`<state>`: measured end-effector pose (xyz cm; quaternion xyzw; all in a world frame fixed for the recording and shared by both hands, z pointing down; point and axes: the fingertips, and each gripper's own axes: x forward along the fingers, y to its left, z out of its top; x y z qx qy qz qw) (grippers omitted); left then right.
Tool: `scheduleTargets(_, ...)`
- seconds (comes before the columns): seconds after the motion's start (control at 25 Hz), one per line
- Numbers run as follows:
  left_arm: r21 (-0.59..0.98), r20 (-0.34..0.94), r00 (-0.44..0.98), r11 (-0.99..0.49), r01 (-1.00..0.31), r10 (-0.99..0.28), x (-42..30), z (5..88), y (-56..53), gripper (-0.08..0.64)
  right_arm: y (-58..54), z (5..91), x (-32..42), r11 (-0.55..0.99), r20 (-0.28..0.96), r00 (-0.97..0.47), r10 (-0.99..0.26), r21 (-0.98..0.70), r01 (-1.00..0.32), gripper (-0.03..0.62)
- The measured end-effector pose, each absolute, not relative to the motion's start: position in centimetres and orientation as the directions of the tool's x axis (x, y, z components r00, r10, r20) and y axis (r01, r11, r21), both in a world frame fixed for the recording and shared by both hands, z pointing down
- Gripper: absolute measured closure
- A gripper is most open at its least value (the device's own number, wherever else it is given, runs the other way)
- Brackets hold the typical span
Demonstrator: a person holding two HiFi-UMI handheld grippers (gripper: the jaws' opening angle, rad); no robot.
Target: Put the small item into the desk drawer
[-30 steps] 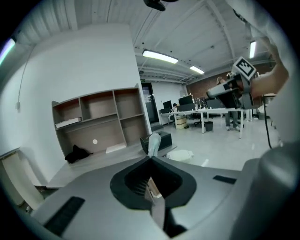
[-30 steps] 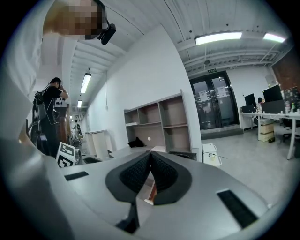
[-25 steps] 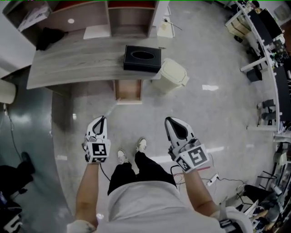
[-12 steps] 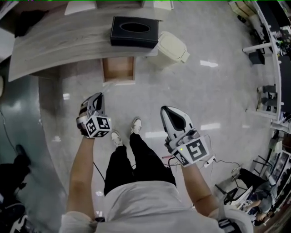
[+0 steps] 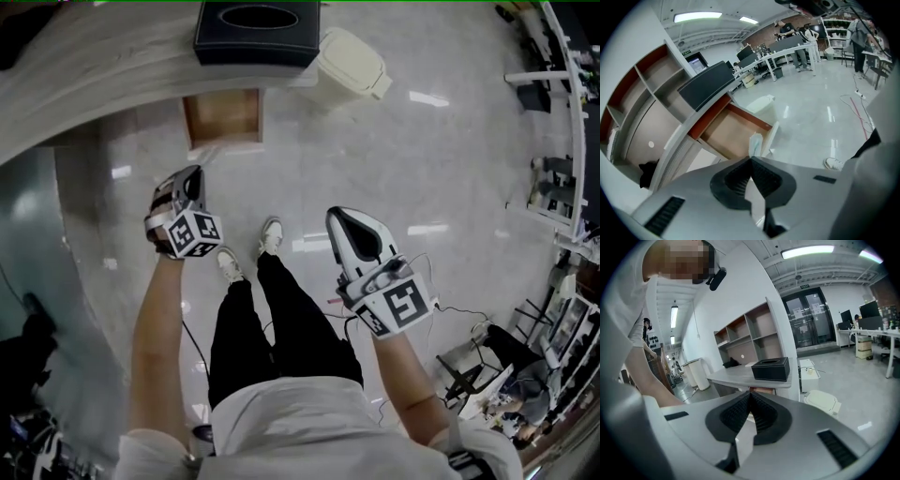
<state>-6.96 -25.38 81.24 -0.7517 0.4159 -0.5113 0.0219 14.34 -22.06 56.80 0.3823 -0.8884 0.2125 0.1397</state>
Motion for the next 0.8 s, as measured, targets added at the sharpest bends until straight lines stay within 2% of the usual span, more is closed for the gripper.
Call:
scheduleTargets(0.48,-0.477,0.796,0.115,-0.732,-0.487,-0.595,-4.9,85.7,-26.8,0.543,-23.5,60.2,15.3,0.613,0.428,-0.683,-0.591,-0.311,-0.726,0.569)
scheduleTargets(0.8,-0.462,0.819,0.105,-0.757,-0.463,-0.564,-3.7,87.2,-27.4,0.541,-24.1,60.9,16.4,0.613,0.436,-0.688,-0.58,-0.323,-0.722,0.569)
